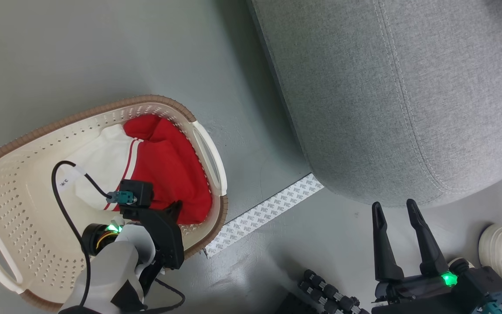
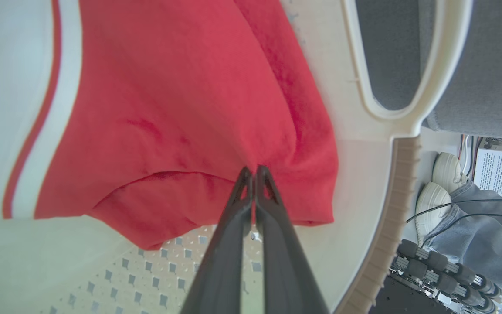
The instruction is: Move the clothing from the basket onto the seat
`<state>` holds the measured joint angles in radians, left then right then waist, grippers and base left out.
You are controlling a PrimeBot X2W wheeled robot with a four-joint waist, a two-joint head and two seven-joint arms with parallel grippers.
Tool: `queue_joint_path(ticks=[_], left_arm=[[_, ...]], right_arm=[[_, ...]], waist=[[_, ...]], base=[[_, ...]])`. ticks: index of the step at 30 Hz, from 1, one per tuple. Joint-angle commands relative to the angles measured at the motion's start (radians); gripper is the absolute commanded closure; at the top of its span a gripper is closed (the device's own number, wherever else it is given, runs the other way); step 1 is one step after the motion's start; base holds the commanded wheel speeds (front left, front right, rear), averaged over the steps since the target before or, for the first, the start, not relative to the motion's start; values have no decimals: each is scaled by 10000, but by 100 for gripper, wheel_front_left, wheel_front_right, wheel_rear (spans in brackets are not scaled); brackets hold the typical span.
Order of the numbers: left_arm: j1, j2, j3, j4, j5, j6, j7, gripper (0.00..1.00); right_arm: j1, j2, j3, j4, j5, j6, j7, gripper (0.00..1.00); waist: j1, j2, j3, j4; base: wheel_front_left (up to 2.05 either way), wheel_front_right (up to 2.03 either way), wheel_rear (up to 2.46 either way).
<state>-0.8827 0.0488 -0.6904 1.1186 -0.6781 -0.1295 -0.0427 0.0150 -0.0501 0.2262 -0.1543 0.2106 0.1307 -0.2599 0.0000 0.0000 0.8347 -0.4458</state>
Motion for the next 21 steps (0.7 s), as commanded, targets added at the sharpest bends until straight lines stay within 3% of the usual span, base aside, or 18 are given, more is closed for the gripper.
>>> queue_joint_path(ticks=[1, 12, 21], left_arm=[[-111, 32, -123, 80, -77, -9, -83, 100], [-230, 227, -241, 926, -381, 39, -1152, 100], [476, 98, -458, 480, -662, -3, -1880, 100]], right_arm=[[110, 23, -30, -44, -30, 1, -45, 0], [-1138, 22, 760, 565, 179, 1, -45, 0], [-1672, 11, 946, 1774, -152, -2, -45, 0]], waist=[[0, 0, 3, 8], [0, 0, -673, -257], [0, 0, -2872, 615]], base=[[0, 0, 0], [0, 0, 0], [0, 0, 0]])
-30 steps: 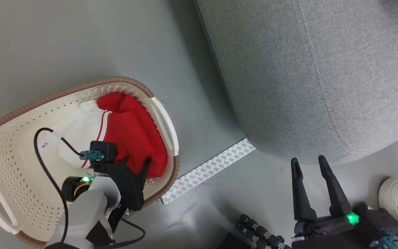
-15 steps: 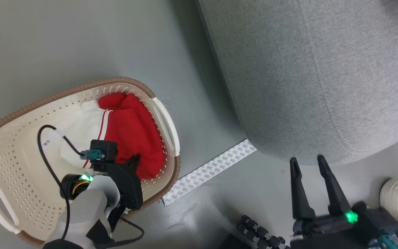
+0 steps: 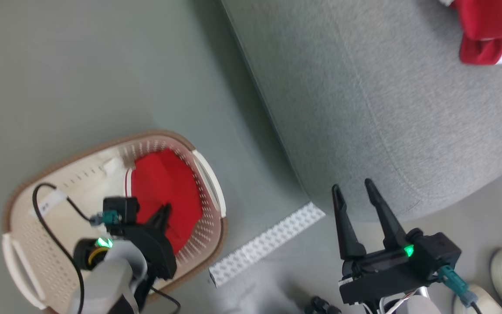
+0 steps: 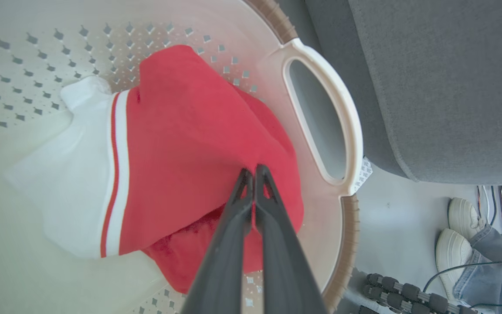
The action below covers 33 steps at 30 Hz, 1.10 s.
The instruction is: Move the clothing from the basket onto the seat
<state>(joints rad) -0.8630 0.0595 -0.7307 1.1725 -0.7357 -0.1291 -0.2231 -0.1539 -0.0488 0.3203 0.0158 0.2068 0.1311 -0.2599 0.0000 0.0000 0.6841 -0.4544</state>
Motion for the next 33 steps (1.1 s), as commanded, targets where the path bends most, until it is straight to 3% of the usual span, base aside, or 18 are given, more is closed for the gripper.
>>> queue_joint_path(ticks=[1, 3, 7, 19, 28, 33], left_arm=[[439, -18, -69, -196, -159, -9, -130, 100], [605, -20, -81, -347, -264, -10, -168, 100], [1494, -61, -338, -1072, -650, -12, -290, 100], [2889, 216, -176, -2934, -921, 83, -419, 100], [2614, 711, -224, -4723, -460, 762, -183, 100], [2239, 896, -363, -5425, -301, 929, 218, 100]], right_arm=[[-11, -4, -2, 229, -164, -6, -44, 0], [-13, -7, -13, 334, -242, -6, -45, 0], [280, -10, -207, 960, -840, -6, 46, 0], [1864, -15, -512, 890, -856, -6, 763, 0], [2529, -146, -866, 98, -1218, -6, 1405, 0], [2537, -98, -824, -143, -1215, -6, 1614, 0]], waist=[[0, 0, -1709, 812], [0, 0, -1987, 935], [0, 0, -3687, 1758], [0, 0, -6845, 3048], [0, 0, -7737, 3542], [0, 0, -7890, 3754]], base=[[0, 0, 0], [0, 0, 0], [0, 0, 0], [0, 0, 0], [0, 0, 0], [0, 0, 0]])
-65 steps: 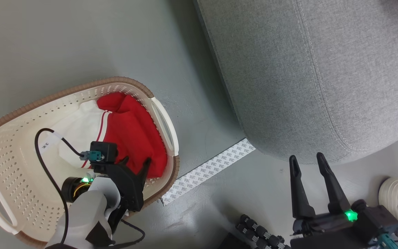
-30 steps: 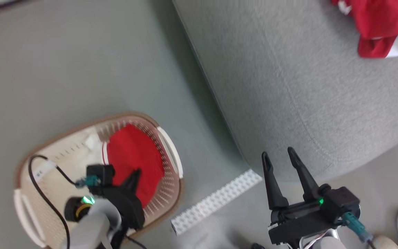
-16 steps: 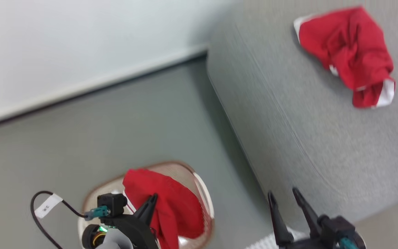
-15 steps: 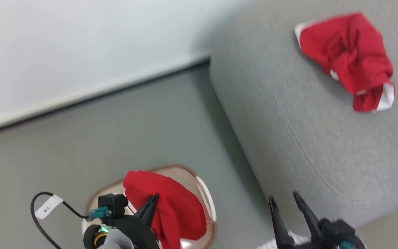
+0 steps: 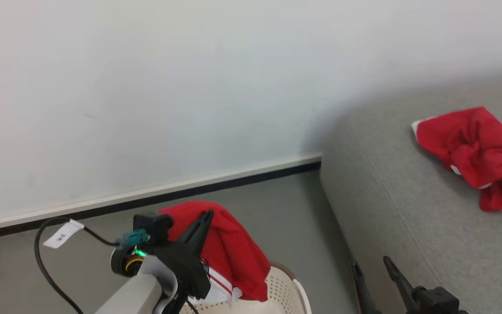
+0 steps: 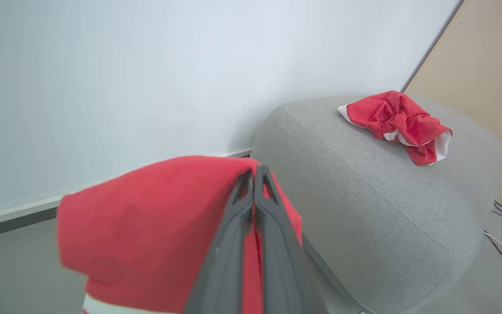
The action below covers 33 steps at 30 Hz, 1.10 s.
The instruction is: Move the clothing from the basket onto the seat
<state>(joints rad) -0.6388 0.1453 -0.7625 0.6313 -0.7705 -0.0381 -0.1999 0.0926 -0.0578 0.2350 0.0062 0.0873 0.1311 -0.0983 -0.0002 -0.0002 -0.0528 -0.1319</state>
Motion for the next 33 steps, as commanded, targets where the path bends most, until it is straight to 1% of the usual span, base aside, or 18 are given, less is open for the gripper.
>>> queue_joint_path(ticks=[1, 5, 10, 18, 24, 28, 31, 33], left_arm=[[-91, 48, -93, -126, 81, 10, 83, 100], [-472, 183, -230, -386, 218, -17, 450, 100], [-890, 203, -312, -606, 327, -16, 686, 100], [-1245, -120, -401, -704, 216, -44, 818, 100], [-1207, -159, -454, -592, 169, -82, 830, 100], [-1253, -218, -492, -525, 143, -100, 818, 100], [-1316, -318, -537, -494, 95, -161, 778, 100], [-1358, -380, -588, -465, 67, -207, 776, 100]], right_arm=[[85, -6, 48, -62, -8, -6, 23, 0], [61, 14, 176, -52, 14, -6, 114, 0], [49, 39, 414, 61, 91, -6, 158, 0], [-191, 67, 877, 324, 193, -6, 189, 0], [-327, 83, 1061, 490, 284, -6, 159, 0], [-602, 96, 1257, 719, 344, -6, 355, 0], [-1025, 98, 1583, 1043, 185, -6, 709, 0], [-1308, 93, 1823, 1338, 280, -6, 971, 0]], waist=[[2, 2, -540, 568], [2, 2, -612, 678], [2, 2, -703, 780], [2, 2, -695, 841], [2, 2, -612, 779], [2, 2, -560, 767], [2, 2, -545, 786], [2, 2, -543, 815]], base=[[0, 0, 0], [0, 0, 0], [0, 0, 0], [0, 0, 0], [0, 0, 0], [0, 0, 0], [0, 0, 0], [0, 0, 0]])
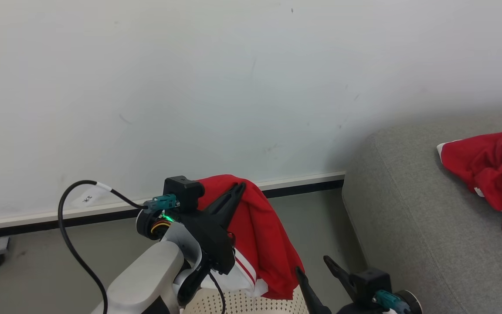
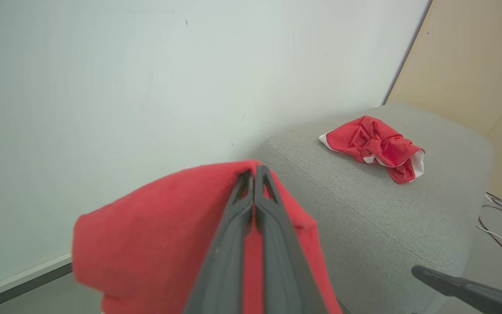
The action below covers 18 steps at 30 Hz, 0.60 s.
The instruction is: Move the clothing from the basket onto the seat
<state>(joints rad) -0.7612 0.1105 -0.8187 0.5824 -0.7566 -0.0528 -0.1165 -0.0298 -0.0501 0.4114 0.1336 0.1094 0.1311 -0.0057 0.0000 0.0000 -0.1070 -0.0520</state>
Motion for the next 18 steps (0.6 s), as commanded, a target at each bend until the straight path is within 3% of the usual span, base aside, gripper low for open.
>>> queue_joint_path(ticks=[1, 18], left_arm=[[-147, -59, -57, 39, -84, -56, -57, 100], [-394, -444, -612, 46, -233, -322, -2, 100]], right_arm=[[-271, 16, 185, 217, 110, -6, 152, 0], [-3290, 18, 1618, 3835, 2371, -5, 331, 0]], waist=[[0, 0, -6, 36], [0, 0, -46, 728]], base=[[0, 0, 0], [0, 0, 0]])
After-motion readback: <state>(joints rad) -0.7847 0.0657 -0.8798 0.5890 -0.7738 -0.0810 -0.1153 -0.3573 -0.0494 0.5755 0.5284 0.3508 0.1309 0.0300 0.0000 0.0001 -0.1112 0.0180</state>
